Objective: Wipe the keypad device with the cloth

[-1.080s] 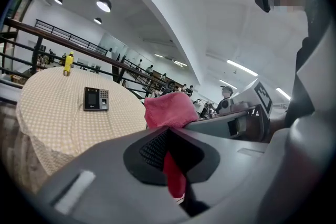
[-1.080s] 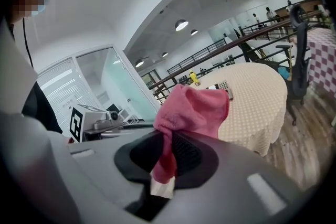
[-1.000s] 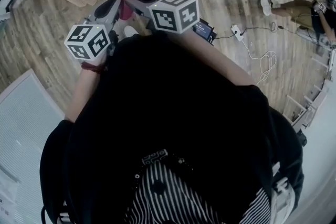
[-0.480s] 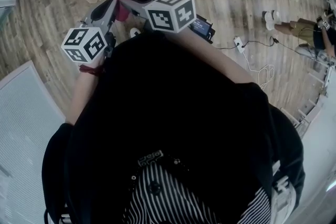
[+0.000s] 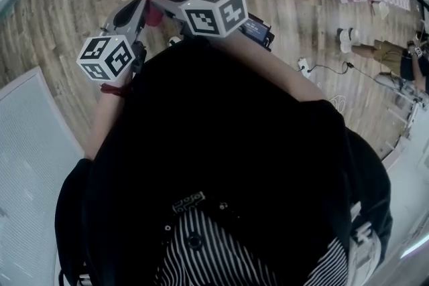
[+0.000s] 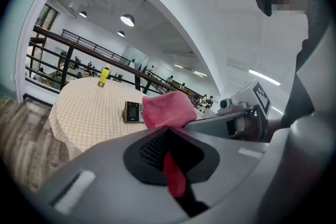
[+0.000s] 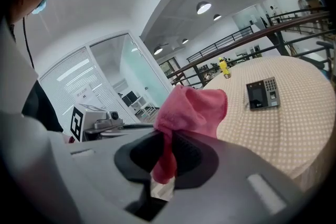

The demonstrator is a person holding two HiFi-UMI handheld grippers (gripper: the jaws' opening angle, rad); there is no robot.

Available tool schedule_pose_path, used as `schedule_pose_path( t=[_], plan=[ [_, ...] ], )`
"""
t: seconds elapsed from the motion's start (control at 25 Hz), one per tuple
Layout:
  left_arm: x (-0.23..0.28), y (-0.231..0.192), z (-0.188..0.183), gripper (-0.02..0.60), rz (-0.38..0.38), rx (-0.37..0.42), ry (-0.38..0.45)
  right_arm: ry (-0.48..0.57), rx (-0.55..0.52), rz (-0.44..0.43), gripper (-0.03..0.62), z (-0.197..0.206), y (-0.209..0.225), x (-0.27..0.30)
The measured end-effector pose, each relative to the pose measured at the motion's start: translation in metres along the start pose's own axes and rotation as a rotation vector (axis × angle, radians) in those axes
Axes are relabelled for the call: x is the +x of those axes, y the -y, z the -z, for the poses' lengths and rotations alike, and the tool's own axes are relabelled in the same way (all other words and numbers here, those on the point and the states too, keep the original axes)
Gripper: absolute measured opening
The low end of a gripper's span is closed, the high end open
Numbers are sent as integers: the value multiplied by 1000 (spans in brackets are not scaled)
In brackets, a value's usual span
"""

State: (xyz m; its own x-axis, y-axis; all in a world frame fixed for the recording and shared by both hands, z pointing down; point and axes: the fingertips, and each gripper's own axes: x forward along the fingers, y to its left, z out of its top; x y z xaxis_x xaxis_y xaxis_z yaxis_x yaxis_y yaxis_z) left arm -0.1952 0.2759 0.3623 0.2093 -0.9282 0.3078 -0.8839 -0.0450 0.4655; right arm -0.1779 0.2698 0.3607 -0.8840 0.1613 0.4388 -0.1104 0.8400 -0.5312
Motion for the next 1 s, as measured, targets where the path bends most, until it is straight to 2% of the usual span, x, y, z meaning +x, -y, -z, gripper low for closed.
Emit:
schedule_pose_path(
  t=[0.48,1.0],
  plan=[
    [75,-54,-54,3,-52,-7,-7,-33,12,-45,51,-70,74,36],
    [176,-81,-119,3,-96,3,-37,-31,41,-87,51,-154,167,42]
  ],
)
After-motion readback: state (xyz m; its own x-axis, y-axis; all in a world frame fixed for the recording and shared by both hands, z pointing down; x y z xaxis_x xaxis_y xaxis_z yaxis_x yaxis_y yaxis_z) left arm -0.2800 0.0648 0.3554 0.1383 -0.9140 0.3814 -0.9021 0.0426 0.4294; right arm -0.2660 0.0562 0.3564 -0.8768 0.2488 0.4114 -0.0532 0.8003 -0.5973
